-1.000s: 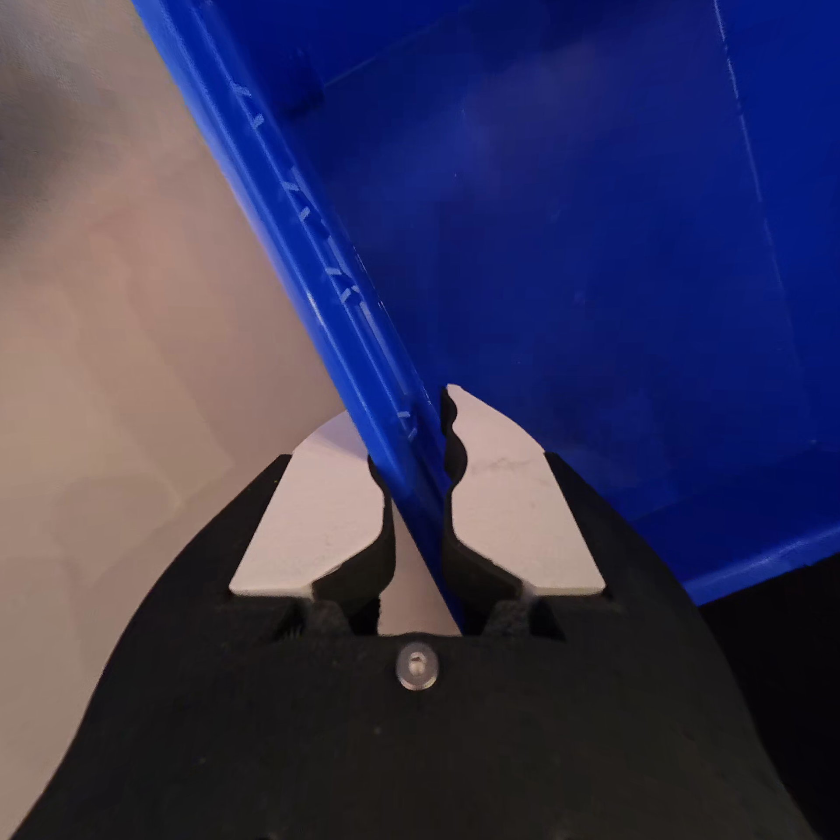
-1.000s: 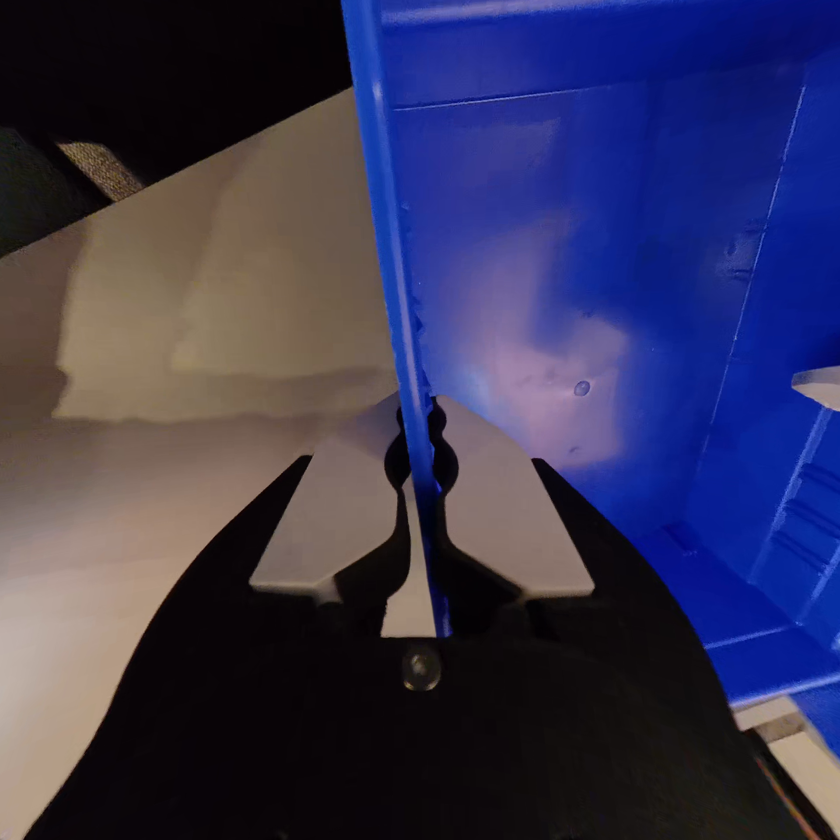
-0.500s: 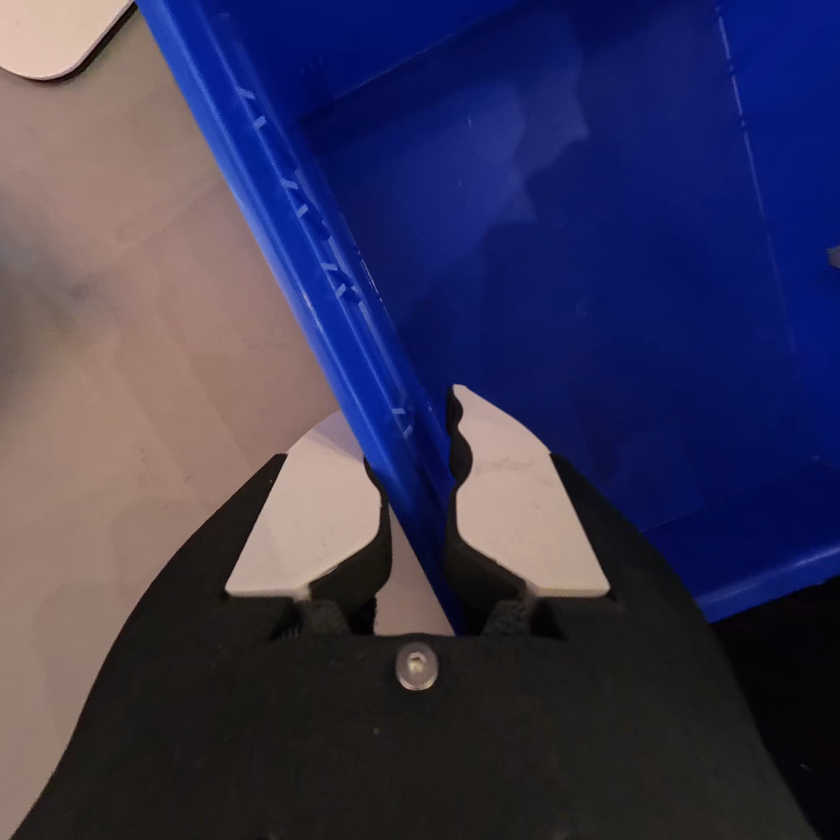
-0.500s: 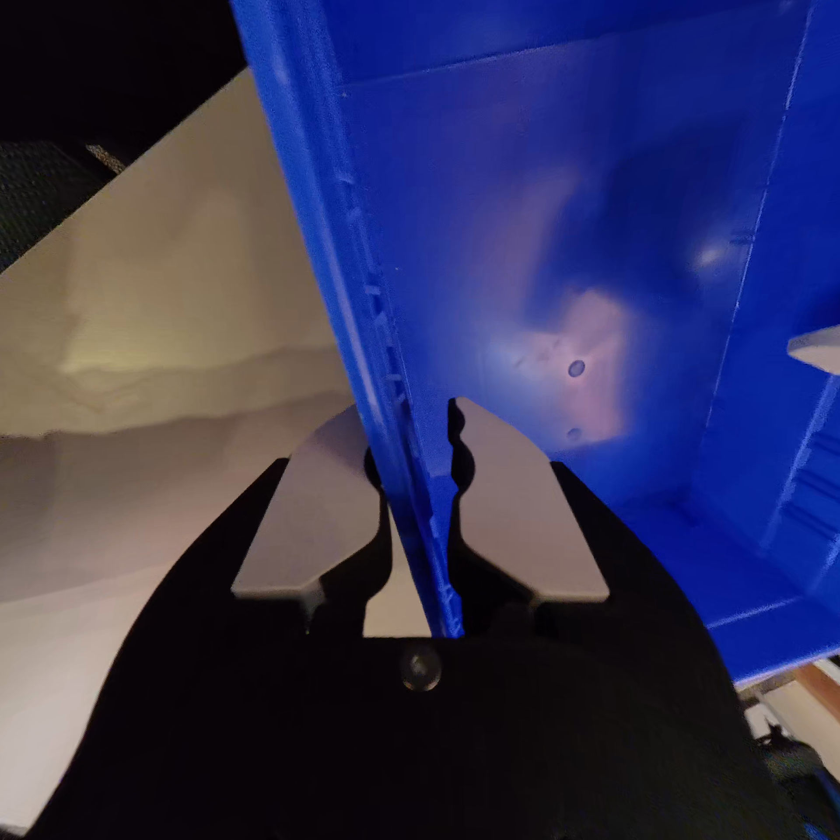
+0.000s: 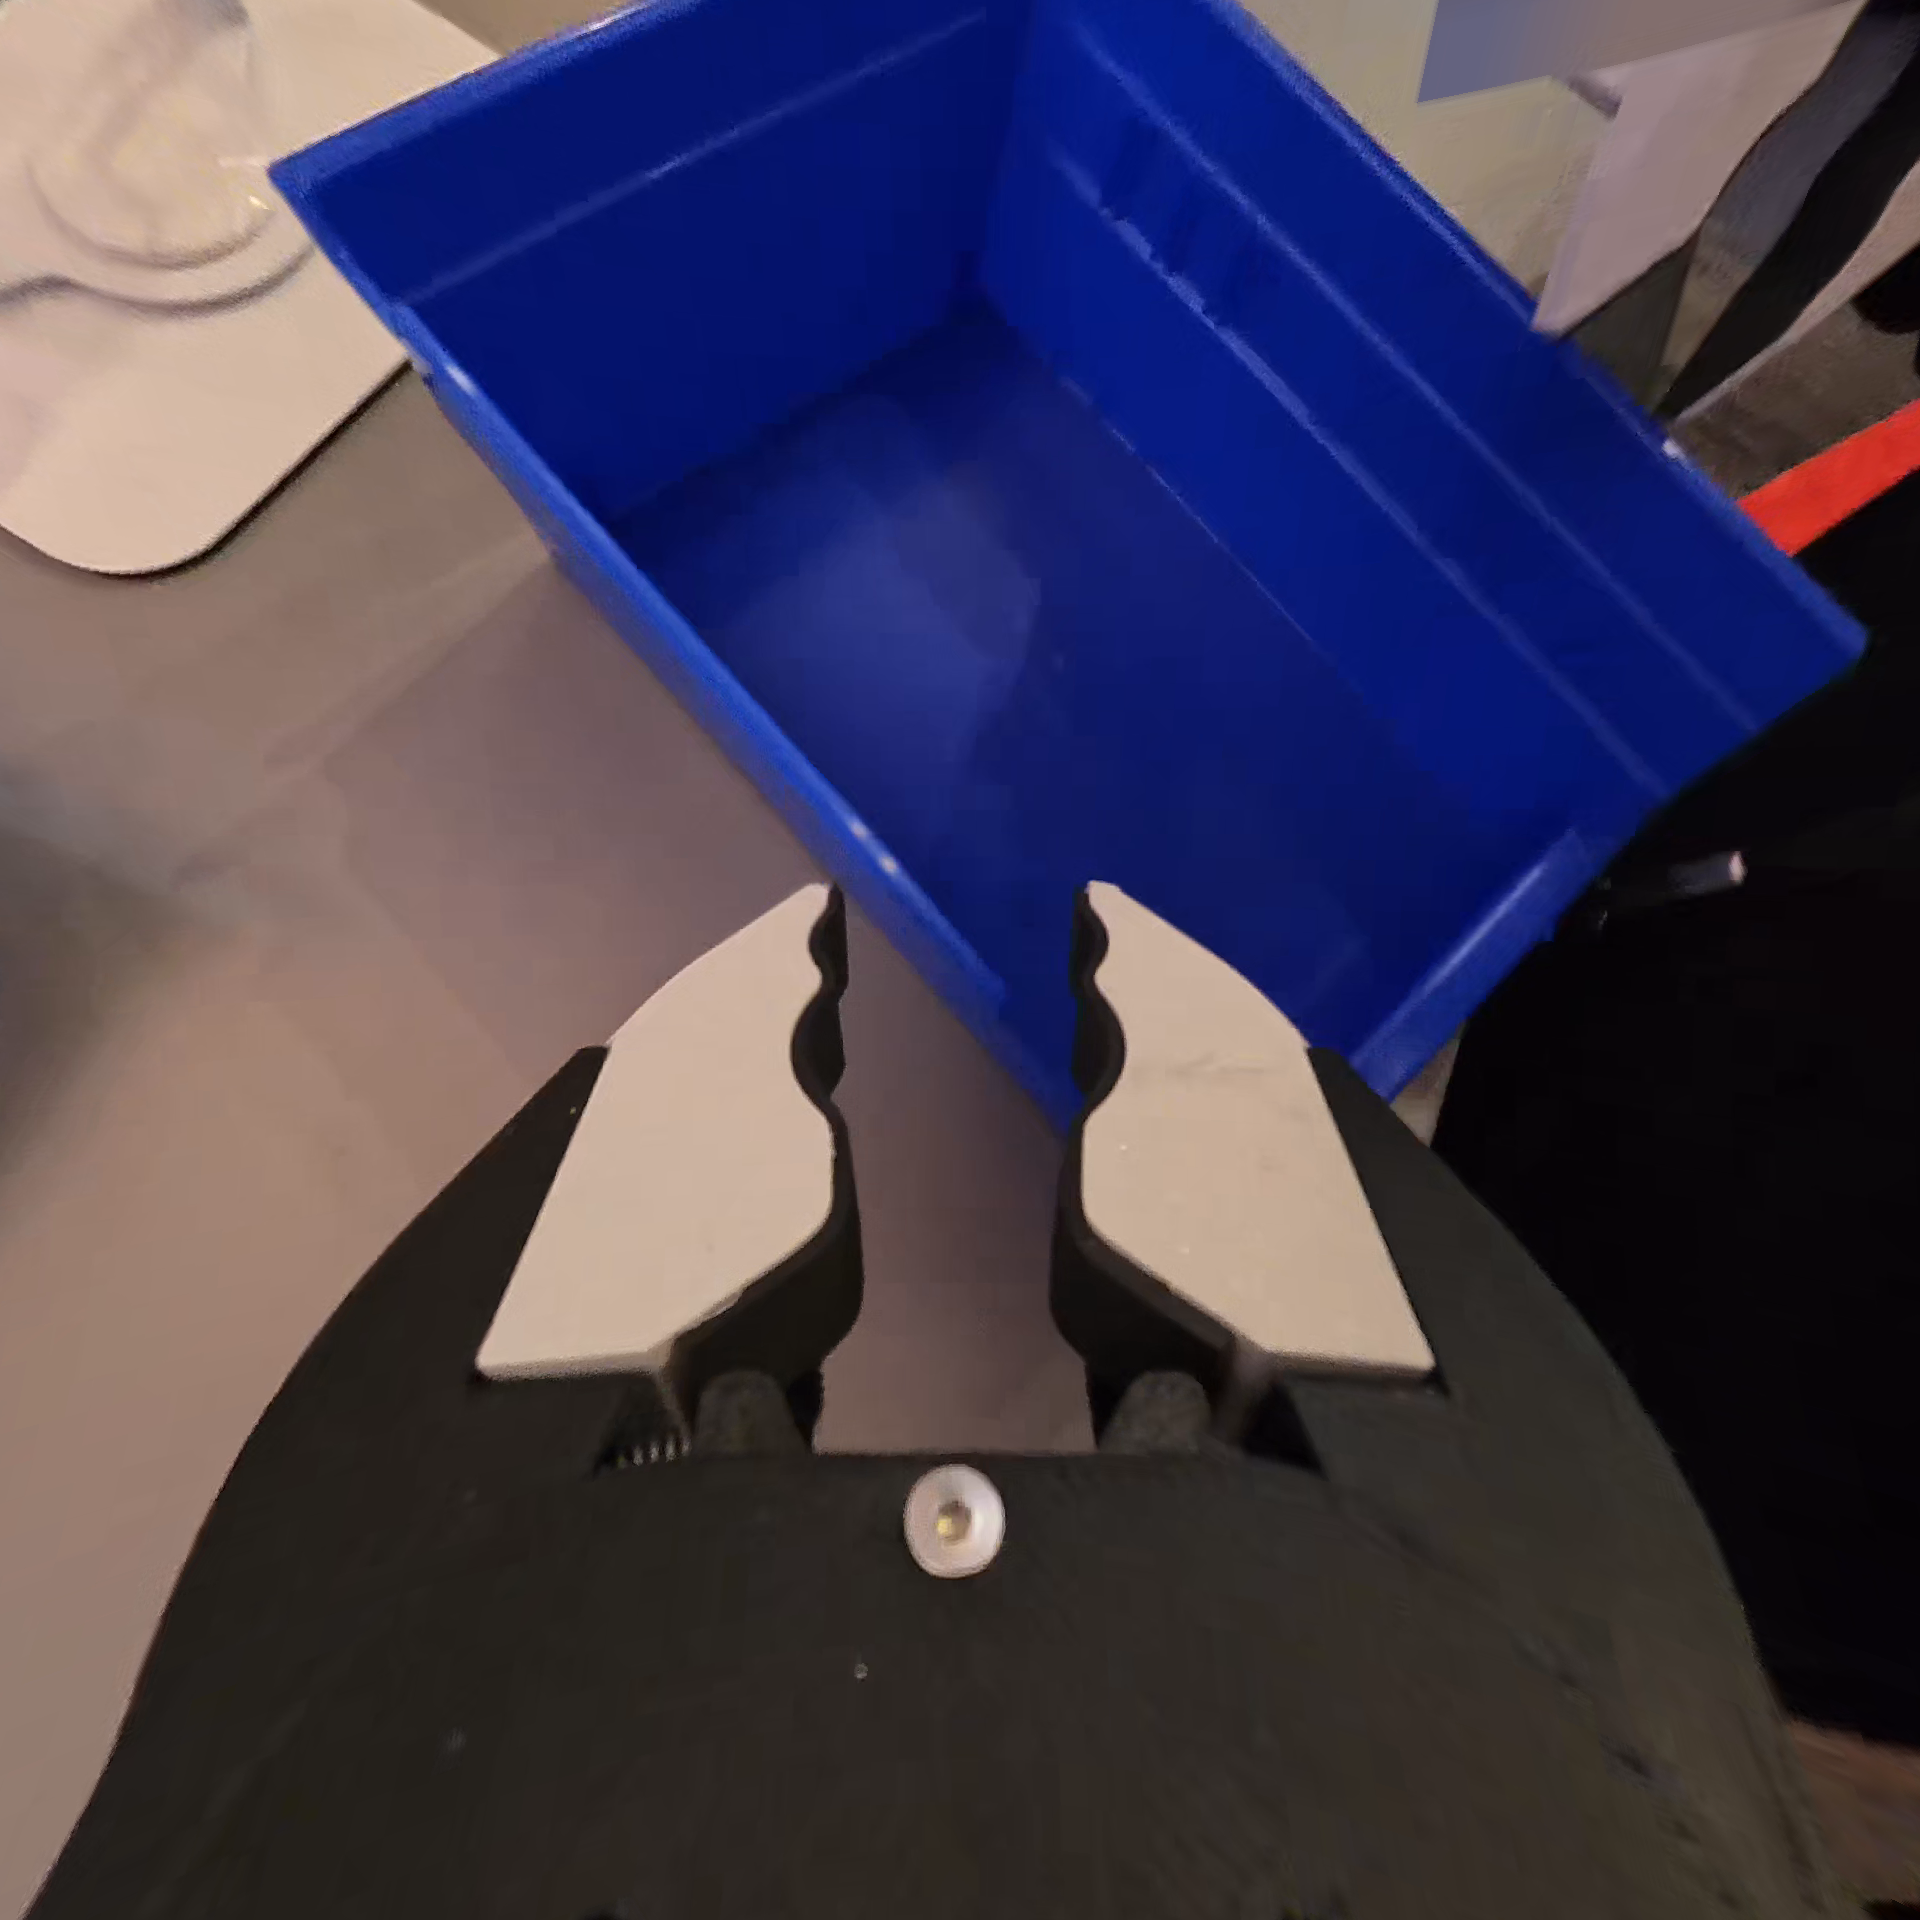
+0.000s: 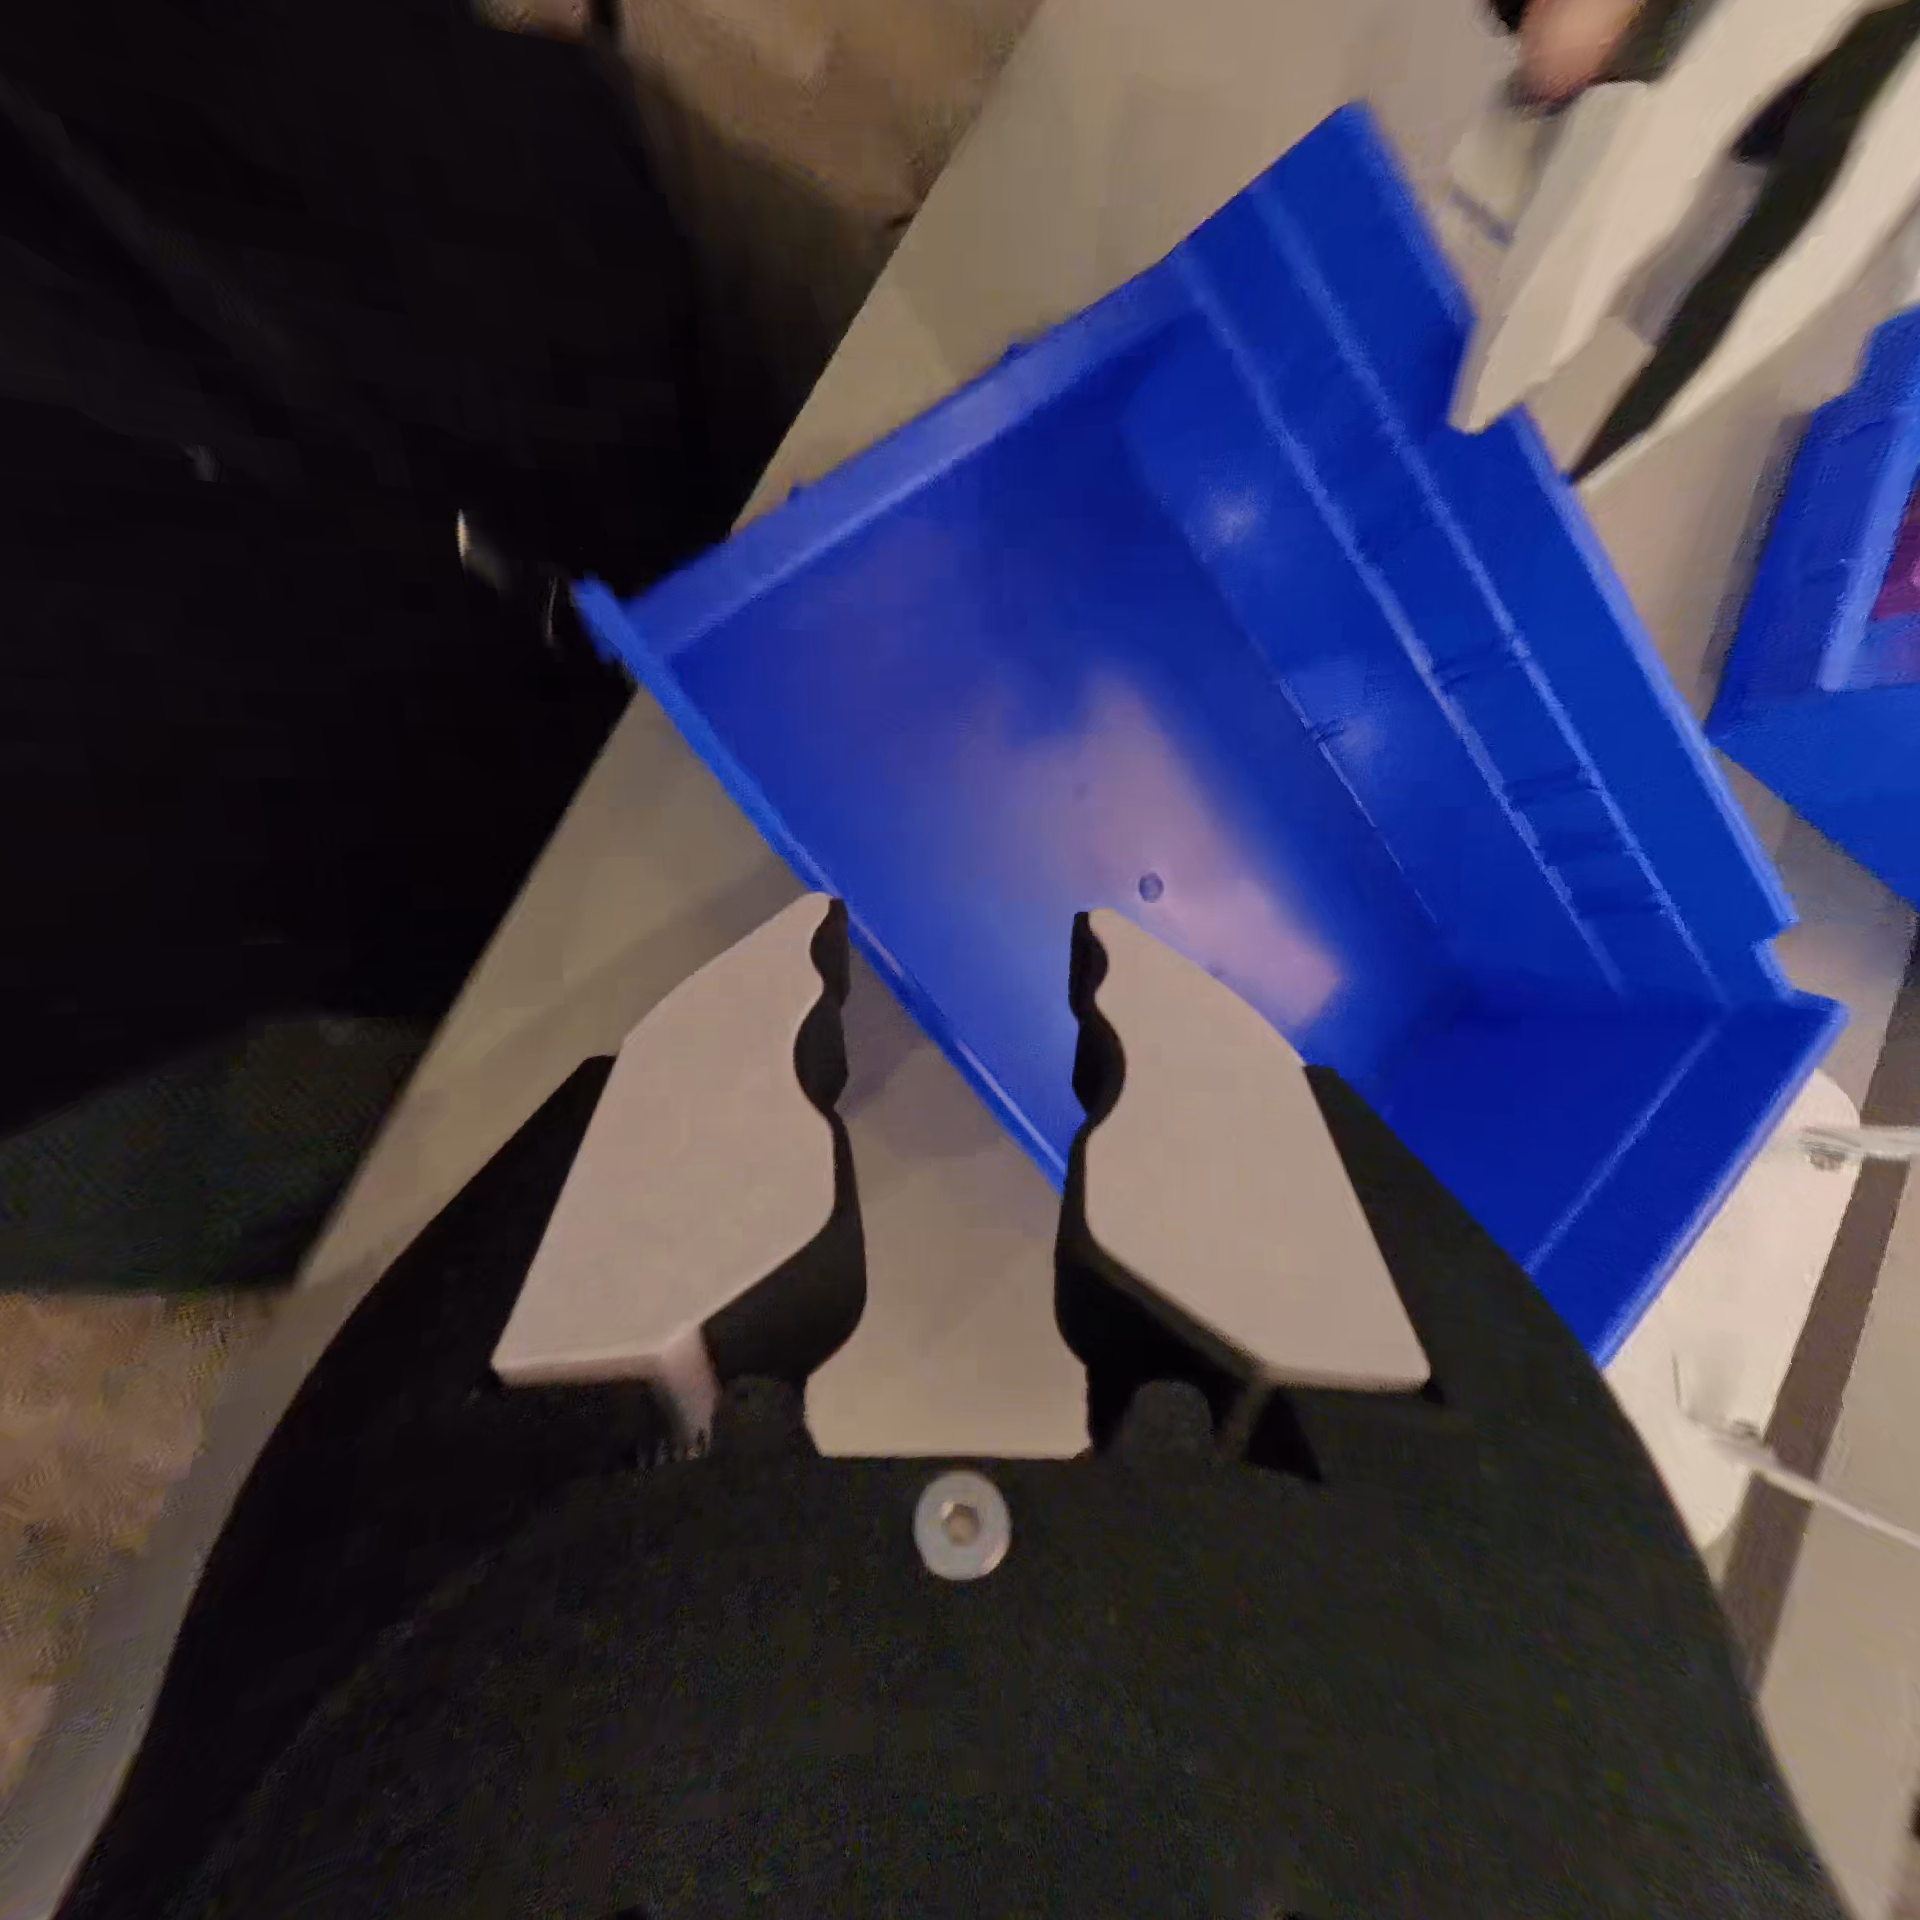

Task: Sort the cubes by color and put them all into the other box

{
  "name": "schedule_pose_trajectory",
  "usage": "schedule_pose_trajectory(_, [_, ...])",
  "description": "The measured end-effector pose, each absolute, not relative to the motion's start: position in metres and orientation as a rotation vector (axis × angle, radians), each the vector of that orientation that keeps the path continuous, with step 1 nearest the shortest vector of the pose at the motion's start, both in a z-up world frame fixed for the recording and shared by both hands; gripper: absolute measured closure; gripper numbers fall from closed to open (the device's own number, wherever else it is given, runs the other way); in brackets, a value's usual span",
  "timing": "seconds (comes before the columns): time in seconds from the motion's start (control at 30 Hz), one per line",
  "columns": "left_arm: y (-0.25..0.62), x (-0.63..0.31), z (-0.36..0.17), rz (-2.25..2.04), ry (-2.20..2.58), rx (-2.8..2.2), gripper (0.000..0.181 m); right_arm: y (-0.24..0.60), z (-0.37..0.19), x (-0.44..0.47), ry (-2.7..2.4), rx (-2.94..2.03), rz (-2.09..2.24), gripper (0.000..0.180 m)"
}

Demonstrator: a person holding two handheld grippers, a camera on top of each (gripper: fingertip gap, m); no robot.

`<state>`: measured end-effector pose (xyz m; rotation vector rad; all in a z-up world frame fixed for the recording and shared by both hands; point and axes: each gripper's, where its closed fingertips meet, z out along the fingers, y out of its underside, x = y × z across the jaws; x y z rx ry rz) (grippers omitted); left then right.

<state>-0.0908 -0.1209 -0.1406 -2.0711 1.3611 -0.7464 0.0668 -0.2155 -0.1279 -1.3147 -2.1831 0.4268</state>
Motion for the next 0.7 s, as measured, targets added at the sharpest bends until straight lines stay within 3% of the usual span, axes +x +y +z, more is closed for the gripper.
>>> schedule_pose_trajectory(0.03, [-0.120,-0.100,-0.140,-0.734,1.365,-2.039,0.139,-0.223,-0.124,0.061,-2.126,-1.347,0.456,0.139])
schedule_pose_trajectory(0.3, [-0.152,-0.136,-0.143,-0.968,1.396,-1.865,0.137,-0.282,-0.127,0.013,-1.940,-1.368,0.594,0.129])
schedule_pose_trajectory(0.7, [-0.178,-0.109,-0.177,-1.051,1.481,-1.838,0.149,-0.281,-0.165,0.018,-2.030,-1.451,0.373,0.153])
